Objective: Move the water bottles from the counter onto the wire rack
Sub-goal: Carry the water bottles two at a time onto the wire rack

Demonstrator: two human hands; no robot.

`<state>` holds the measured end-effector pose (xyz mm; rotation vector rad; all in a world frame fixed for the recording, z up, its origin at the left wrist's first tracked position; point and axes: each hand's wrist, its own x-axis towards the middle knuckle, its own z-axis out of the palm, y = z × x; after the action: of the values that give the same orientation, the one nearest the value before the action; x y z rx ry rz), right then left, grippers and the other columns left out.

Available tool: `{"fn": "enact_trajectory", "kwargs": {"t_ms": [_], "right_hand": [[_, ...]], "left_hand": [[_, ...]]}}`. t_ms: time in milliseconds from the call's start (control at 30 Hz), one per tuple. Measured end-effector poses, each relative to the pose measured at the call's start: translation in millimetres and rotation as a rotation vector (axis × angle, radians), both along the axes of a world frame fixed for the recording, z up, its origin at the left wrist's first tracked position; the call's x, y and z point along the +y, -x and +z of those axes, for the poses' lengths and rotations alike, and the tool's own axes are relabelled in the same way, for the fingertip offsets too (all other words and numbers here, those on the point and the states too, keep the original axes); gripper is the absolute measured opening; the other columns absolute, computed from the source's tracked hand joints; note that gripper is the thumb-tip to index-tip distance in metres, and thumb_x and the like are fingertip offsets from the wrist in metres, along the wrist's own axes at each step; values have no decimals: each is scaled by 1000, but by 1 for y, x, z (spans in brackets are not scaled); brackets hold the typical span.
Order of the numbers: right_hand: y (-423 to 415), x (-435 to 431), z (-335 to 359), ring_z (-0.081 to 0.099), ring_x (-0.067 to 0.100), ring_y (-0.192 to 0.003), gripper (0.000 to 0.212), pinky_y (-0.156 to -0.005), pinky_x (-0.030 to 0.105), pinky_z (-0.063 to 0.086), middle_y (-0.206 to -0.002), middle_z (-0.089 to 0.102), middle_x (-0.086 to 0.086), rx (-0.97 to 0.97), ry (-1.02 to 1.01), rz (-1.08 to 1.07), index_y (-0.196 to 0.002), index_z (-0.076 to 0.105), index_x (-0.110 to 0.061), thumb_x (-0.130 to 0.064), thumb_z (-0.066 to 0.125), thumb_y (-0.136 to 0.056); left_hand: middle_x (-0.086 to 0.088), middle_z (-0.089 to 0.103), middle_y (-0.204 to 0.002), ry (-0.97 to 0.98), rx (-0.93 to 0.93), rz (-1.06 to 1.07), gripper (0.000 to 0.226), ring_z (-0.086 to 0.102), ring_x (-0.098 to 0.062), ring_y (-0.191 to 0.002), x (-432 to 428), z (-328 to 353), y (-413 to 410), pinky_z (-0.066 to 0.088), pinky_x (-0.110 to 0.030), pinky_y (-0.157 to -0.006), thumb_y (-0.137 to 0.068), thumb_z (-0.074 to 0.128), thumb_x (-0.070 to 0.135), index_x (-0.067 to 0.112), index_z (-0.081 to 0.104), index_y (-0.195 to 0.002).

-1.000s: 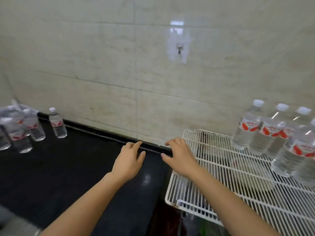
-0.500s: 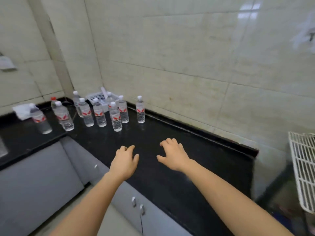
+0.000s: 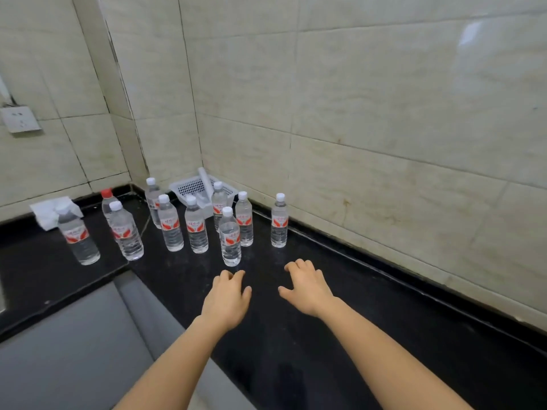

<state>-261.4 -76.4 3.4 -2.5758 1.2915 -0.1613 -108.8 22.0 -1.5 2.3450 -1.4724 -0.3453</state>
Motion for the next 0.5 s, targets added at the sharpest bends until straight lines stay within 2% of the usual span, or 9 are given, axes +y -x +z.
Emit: {"fn": "enact_trajectory", "kwargs": {"t_ms": [267, 500], "right_hand": [[-74, -106, -10, 43, 24, -122, 55, -100, 39, 38, -133, 47, 5, 20, -32, -80, -139, 41, -14, -38, 56, -92], [-121, -185, -16, 46, 27, -120, 55, -99, 42, 41, -130, 51, 8, -2, -33, -184, -136, 41, -13, -36, 59, -89]], "left_hand": [[-8, 47, -130, 4, 16, -27, 48, 44, -26, -121, -100, -8, -87, 47, -39, -95, -96, 43, 32, 16, 37, -141], [-10, 50, -124, 119, 0, 35, 61, 48, -27, -115, -166, -7, -142, 48, -41, -89, -95, 46, 34, 11, 23, -146]]}}
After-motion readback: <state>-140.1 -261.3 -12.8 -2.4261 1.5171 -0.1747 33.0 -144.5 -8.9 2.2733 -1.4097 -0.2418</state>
